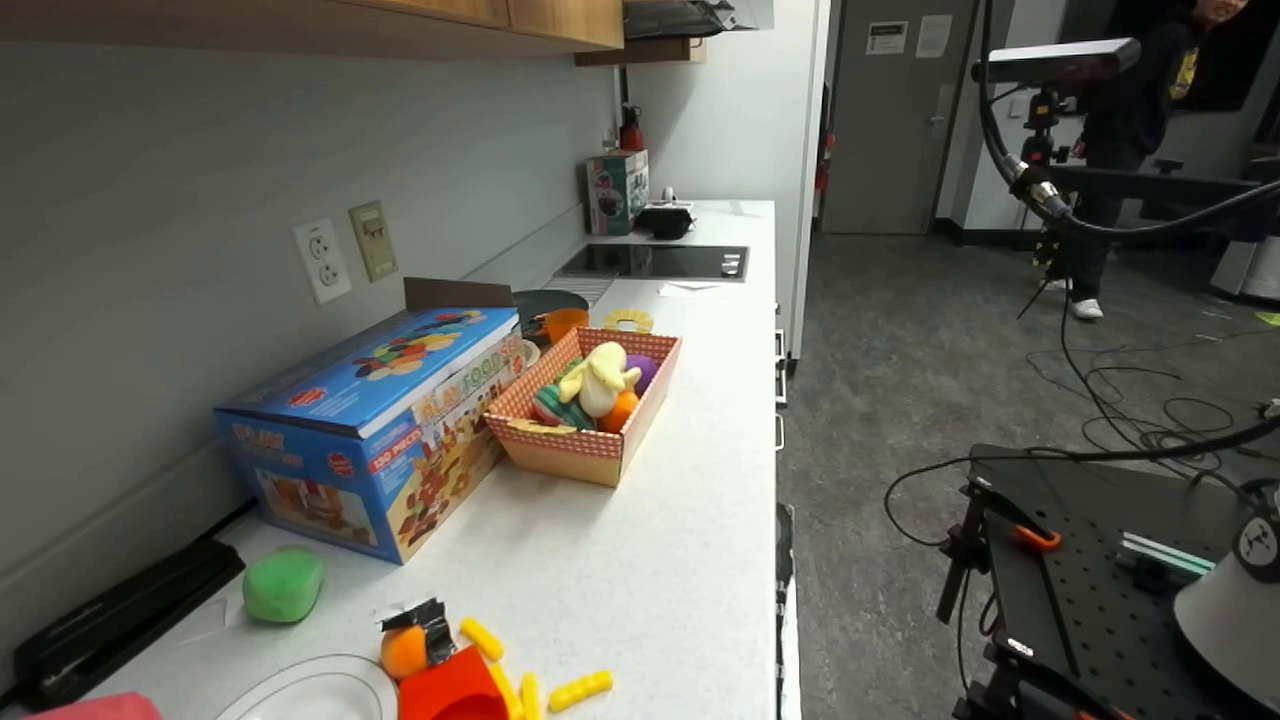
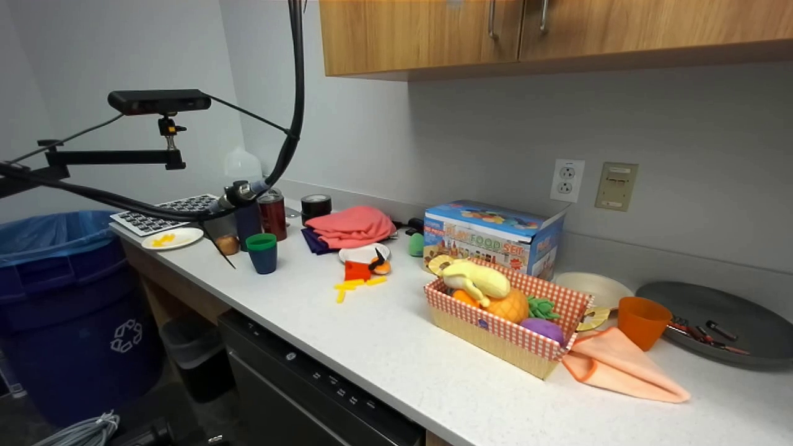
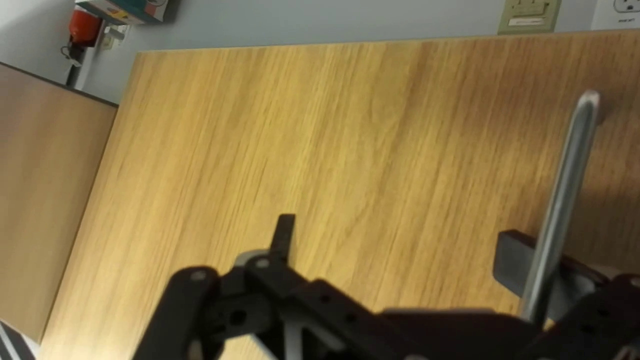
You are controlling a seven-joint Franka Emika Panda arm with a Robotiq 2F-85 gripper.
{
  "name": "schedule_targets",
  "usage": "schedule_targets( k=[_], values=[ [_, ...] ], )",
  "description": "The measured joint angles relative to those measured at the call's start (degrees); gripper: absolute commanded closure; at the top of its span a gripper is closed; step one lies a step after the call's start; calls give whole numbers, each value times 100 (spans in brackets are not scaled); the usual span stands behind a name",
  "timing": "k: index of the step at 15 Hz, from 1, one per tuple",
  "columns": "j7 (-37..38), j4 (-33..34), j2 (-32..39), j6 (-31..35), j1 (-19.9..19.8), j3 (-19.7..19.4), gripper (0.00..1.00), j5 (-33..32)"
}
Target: Open the right upper cabinet door.
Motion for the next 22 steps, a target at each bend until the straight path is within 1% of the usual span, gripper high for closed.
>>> schedule_targets(
  k=[5, 11, 17, 22],
  values=[
    [67, -266, -270, -184, 6, 5, 0, -431],
    [75, -1110, -1092, -169, -39, -97, 0, -865],
    [71, -1937, -1935, -168, -89, -281, 0, -893],
    [4, -2648, -2687, 9, -90, -668, 0, -655]
  ],
)
